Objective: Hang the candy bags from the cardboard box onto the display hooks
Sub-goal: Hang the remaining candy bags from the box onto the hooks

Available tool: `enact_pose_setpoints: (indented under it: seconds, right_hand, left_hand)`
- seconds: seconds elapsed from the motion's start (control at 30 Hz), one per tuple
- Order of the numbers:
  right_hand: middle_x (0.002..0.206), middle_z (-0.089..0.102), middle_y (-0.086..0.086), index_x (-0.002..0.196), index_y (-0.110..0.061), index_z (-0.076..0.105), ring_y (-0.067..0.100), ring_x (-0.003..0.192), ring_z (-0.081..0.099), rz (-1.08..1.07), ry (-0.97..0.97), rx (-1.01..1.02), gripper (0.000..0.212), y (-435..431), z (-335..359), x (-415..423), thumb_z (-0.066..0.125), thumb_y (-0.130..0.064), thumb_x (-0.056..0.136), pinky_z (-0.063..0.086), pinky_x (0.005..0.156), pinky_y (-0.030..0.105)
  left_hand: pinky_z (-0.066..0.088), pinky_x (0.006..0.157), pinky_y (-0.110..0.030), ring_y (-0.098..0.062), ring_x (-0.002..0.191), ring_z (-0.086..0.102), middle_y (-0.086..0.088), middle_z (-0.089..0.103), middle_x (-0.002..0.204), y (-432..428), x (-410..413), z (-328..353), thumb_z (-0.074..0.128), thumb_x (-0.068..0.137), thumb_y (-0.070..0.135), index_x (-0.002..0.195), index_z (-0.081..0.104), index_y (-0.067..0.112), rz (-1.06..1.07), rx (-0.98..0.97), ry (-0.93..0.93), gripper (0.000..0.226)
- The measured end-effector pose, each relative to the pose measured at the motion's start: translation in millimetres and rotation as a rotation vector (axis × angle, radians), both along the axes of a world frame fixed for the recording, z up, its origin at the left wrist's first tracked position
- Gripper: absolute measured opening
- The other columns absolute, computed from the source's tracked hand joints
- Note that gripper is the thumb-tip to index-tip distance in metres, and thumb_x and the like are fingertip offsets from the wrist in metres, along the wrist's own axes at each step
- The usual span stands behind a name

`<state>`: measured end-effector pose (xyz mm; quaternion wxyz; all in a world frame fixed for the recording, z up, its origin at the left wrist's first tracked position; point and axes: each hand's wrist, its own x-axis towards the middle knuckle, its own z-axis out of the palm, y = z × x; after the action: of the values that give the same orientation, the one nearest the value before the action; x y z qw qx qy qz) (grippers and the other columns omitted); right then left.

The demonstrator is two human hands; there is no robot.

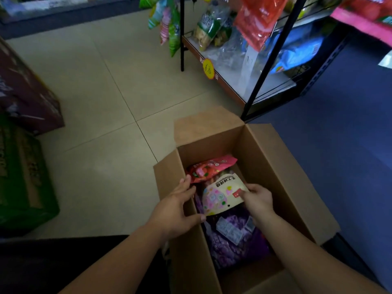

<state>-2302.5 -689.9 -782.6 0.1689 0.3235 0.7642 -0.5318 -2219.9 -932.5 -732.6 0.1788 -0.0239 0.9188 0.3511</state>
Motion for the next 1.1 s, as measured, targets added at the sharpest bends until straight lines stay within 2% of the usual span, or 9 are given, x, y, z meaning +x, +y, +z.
enact_pose_setpoints:
  seconds: [0.2,0.3,0.37,0.5,0.57,0.67,0.77,0.97,1.1]
  right_hand:
    - [0.094,0.075,0.008,0.101,-0.017,0.061,0.021,0.085,0.074,0.201,0.238,-0.029,0.006,-3.6,51.2,36.0,0.058,-0.013,0.102,0.058,0.074,0.039]
    - [0.107,0.076,0.009,0.111,-0.024,0.054,0.016,0.09,0.077,0.301,0.225,-0.18,0.011,-17.5,50.8,55.7,0.057,-0.015,0.104,0.064,0.081,0.044]
    - [0.122,0.072,0.006,0.123,-0.033,0.05,0.016,0.104,0.074,0.324,0.207,-0.234,0.03,-23.1,43.1,61.8,0.063,-0.017,0.101,0.062,0.091,0.047]
    - [0.143,0.055,-0.008,0.159,-0.038,0.014,0.013,0.13,0.056,0.467,0.056,-0.287,0.113,-33.6,34.5,72.6,0.09,-0.019,0.078,0.048,0.107,0.034]
    - [0.143,0.055,-0.008,0.159,-0.033,0.014,0.013,0.13,0.054,0.434,0.012,-0.31,0.121,-41.1,33.1,78.3,0.095,-0.02,0.071,0.047,0.101,0.027]
    - [0.141,0.06,-0.004,0.158,-0.036,0.019,0.017,0.129,0.057,0.295,-0.019,-0.379,0.128,-46.8,35.3,78.6,0.101,-0.031,0.059,0.046,0.112,0.044]
    - [0.136,0.061,-0.009,0.152,-0.037,0.028,0.011,0.124,0.057,0.341,-0.004,-0.317,0.116,-48.5,40.5,77.4,0.1,-0.027,0.062,0.045,0.11,0.04]
    - [0.101,0.07,-0.005,0.115,-0.023,0.06,0.009,0.091,0.067,0.173,0.008,-0.183,0.043,-40.1,43.3,63.9,0.079,0.0,0.084,0.056,0.077,0.029]
    - [0.104,0.073,0.003,0.112,-0.017,0.065,0.019,0.096,0.07,0.112,-0.11,-0.19,0.037,-33.2,34.9,67.1,0.079,0.001,0.083,0.061,0.077,0.037]
  left_hand:
    - [0.035,0.122,-0.039,-0.009,0.154,0.02,0.025,-0.006,0.167,-1.8,8.9,-1.8,0.086,0.069,0.055,0.16,0.016,0.042,0.186,0.102,-0.063,0.115]
    - [0.029,0.124,-0.035,-0.013,0.154,0.023,0.012,0.011,0.17,-3.7,11.2,-6.3,0.086,0.066,0.06,0.161,0.02,0.032,0.235,0.074,-0.093,0.119]
    - [0.024,0.126,-0.032,-0.014,0.154,0.022,0.009,0.017,0.169,-3.4,10.6,-8.8,0.086,0.07,0.055,0.161,0.021,0.03,0.245,0.123,-0.125,0.114]
    - [0.022,0.127,-0.034,-0.013,0.155,0.02,0.005,0.015,0.17,-2.3,6.5,-13.2,0.084,0.072,0.054,0.16,0.023,0.027,0.254,0.168,-0.146,0.111]
    - [0.023,0.127,-0.033,-0.013,0.155,0.02,0.006,0.016,0.169,-2.0,5.2,-13.3,0.083,0.073,0.055,0.16,0.024,0.026,0.262,0.154,-0.159,0.109]
    - [0.022,0.127,-0.032,-0.011,0.154,0.02,0.004,0.017,0.17,-3.6,3.7,-12.3,0.081,0.074,0.056,0.16,0.026,0.025,0.279,0.196,-0.171,0.107]
    - [0.024,0.127,-0.034,-0.011,0.155,0.02,0.005,0.017,0.17,-5.4,3.7,-11.5,0.078,0.077,0.059,0.16,0.025,0.027,0.276,0.204,-0.185,0.103]
    - [0.032,0.123,-0.037,-0.02,0.154,0.026,0.003,0.019,0.169,-0.8,1.6,0.0,0.07,0.084,0.059,0.161,0.02,0.028,0.181,0.04,-0.171,0.097]
    - [0.046,0.114,-0.04,-0.021,0.144,0.041,0.002,0.03,0.164,4.3,-1.2,6.8,0.065,0.083,0.061,0.158,0.022,0.03,0.103,-0.047,-0.142,0.092]
